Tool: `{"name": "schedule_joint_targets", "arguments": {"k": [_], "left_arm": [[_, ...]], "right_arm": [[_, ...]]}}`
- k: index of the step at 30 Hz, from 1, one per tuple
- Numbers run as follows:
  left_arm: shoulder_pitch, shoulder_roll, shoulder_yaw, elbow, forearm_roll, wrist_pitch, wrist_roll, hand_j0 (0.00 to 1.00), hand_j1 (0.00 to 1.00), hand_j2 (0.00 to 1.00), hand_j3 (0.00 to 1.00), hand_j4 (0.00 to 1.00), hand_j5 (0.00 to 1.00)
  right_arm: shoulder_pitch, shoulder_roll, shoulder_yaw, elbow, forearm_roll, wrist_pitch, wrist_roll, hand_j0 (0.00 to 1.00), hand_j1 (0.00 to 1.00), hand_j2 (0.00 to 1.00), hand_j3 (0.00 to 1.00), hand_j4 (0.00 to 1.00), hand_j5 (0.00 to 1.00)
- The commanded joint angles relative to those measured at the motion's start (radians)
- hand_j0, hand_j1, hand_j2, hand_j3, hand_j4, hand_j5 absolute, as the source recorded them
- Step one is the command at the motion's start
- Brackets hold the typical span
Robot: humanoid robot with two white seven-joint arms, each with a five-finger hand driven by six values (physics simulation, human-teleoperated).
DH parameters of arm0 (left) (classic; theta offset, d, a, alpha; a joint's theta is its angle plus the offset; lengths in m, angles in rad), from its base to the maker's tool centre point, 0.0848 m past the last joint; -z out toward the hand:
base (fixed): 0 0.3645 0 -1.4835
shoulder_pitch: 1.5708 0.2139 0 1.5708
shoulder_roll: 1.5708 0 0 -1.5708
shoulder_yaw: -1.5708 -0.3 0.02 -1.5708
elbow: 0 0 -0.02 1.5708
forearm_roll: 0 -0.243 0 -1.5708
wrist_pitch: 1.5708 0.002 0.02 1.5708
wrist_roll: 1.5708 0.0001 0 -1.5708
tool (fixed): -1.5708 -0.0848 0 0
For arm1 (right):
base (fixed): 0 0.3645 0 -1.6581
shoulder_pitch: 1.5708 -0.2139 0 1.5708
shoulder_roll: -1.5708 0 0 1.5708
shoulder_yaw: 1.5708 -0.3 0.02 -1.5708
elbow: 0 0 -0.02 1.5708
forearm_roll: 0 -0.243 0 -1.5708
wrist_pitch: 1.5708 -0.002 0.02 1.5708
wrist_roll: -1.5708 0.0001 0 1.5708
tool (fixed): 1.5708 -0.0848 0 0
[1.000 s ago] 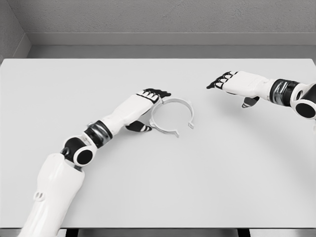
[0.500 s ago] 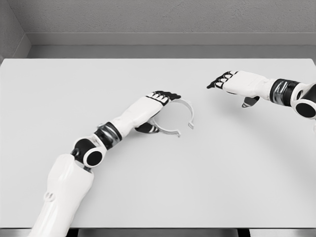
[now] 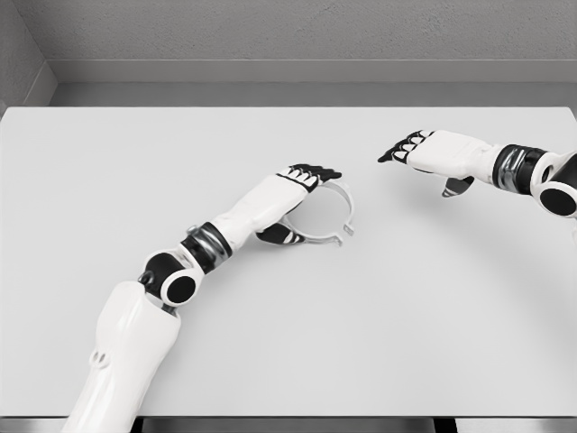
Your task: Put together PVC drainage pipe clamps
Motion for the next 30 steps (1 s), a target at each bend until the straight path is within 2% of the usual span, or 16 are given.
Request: {"name": "schedule_joint_targets", "arguments": {"k": [1, 13, 18, 21, 22, 25, 30], "left_arm": [[0.0, -0.001, -0.001, 0.0, 0.006, 0.001, 0.001, 1.0, 1.0, 1.0, 1.0, 1.0, 1.0], [0.002, -0.001, -0.001, -0.003, 0.008, 0.001, 0.001, 1.0, 1.0, 1.0, 1.0, 1.0, 1.0], [0.017, -0.001, 0.004, -0.051, 0.014, 0.001, 0.001, 1.0, 1.0, 1.0, 1.0, 1.0, 1.0], [0.018, -0.001, 0.01, -0.057, 0.02, 0.001, 0.001, 1.0, 1.0, 1.0, 1.0, 1.0, 1.0], [0.018, -0.001, 0.012, -0.059, 0.02, 0.001, 0.001, 1.0, 1.0, 1.0, 1.0, 1.0, 1.0], [0.037, 0.01, 0.021, -0.095, 0.025, 0.001, 0.001, 1.0, 1.0, 1.0, 1.0, 1.0, 1.0], [0.038, 0.061, 0.084, -0.091, 0.025, 0.003, 0.001, 1.0, 1.0, 1.0, 1.0, 1.0, 1.0]], "right_arm": [[0.0, -0.001, -0.001, -0.001, -0.002, 0.002, 0.0, 1.0, 1.0, 1.0, 1.0, 1.0, 1.0], [0.0, -0.01, -0.001, 0.009, -0.004, 0.009, -0.002, 1.0, 1.0, 1.0, 1.0, 1.0, 1.0], [0.002, -0.01, 0.004, 0.009, -0.114, 0.008, 0.0, 1.0, 1.0, 1.0, 1.0, 1.0, 1.0], [0.0, -0.009, 0.004, 0.01, -0.114, 0.009, 0.0, 1.0, 1.0, 1.0, 1.0, 1.0, 1.0], [0.002, -0.009, 0.006, 0.01, -0.114, 0.009, 0.0, 0.92, 0.92, 0.92, 0.92, 0.92, 0.92], [0.002, -0.009, 0.004, 0.012, -0.114, 0.011, 0.0, 0.81, 0.81, 0.81, 0.81, 0.81, 0.81], [0.002, -0.009, 0.002, 0.038, -0.116, 0.009, 0.0, 0.81, 0.81, 0.81, 0.81, 0.81, 0.81]]}}
